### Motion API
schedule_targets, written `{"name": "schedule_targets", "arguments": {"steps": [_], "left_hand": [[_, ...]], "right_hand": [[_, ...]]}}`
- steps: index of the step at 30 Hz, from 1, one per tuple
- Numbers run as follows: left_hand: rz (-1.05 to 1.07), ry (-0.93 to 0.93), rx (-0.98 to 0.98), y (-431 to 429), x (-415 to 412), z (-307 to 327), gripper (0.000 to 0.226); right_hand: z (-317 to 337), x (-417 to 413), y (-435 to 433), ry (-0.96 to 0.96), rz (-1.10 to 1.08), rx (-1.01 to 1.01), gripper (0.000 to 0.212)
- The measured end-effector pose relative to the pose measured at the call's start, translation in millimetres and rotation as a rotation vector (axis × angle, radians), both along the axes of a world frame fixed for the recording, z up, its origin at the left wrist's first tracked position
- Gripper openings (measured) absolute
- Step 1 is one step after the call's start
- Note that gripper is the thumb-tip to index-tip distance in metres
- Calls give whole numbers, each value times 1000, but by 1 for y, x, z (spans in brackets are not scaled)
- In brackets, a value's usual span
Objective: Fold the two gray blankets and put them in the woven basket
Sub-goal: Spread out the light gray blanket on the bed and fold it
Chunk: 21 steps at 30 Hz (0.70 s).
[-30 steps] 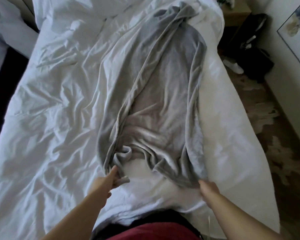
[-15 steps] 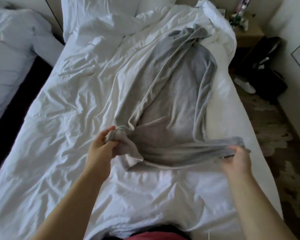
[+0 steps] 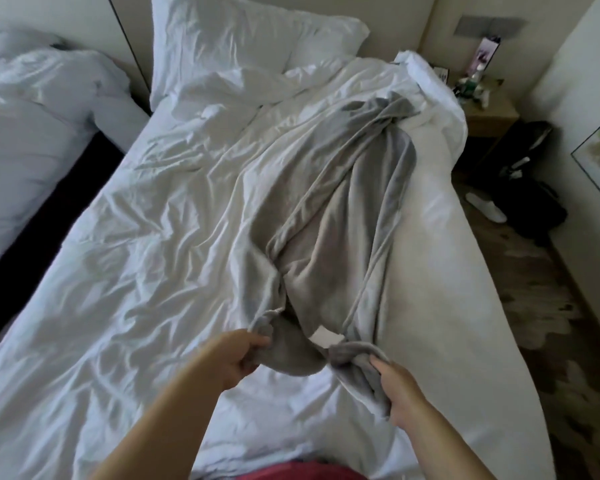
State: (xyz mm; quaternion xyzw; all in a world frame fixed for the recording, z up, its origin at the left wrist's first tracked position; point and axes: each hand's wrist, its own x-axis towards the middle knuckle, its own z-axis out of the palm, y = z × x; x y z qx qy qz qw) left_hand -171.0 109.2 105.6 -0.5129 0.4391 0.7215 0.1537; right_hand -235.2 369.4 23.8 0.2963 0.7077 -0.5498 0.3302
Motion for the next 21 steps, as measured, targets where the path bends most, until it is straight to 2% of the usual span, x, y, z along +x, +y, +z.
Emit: {"name": "schedule_targets", "arguments": {"steps": [2, 4, 6, 8, 9, 10, 12, 15, 17, 21], "left_hand": [[-17, 21, -65, 1, -1, 7, 20], [-20, 92, -144, 3, -5, 22, 20], [-7, 306, -147, 8, -12, 47, 17], [34, 636, -21, 12, -20, 78, 19], [49, 759, 26, 13, -25, 93, 19], [55, 828, 33, 15, -30, 108, 20], [69, 843, -31, 20, -38, 132, 19], [63, 806, -114, 28, -39, 147, 21], [21, 809, -151, 31, -35, 152, 23], [-35, 821, -157, 30, -30, 165, 26]], "right_hand": [[10, -15, 6, 80, -79, 73, 33], [36, -40, 9, 205, -160, 59, 22], [79, -59, 5, 375, -163, -163, 14], [125, -69, 0, 559, -108, -540, 21], [147, -71, -5, 633, -52, -638, 24], [166, -73, -12, 682, 29, -634, 25], [190, -75, -24, 716, 169, -418, 28], [201, -74, -34, 636, 321, -149, 12], [202, -73, -38, 640, 332, -55, 10], [220, -76, -42, 861, 299, -10, 19]]}}
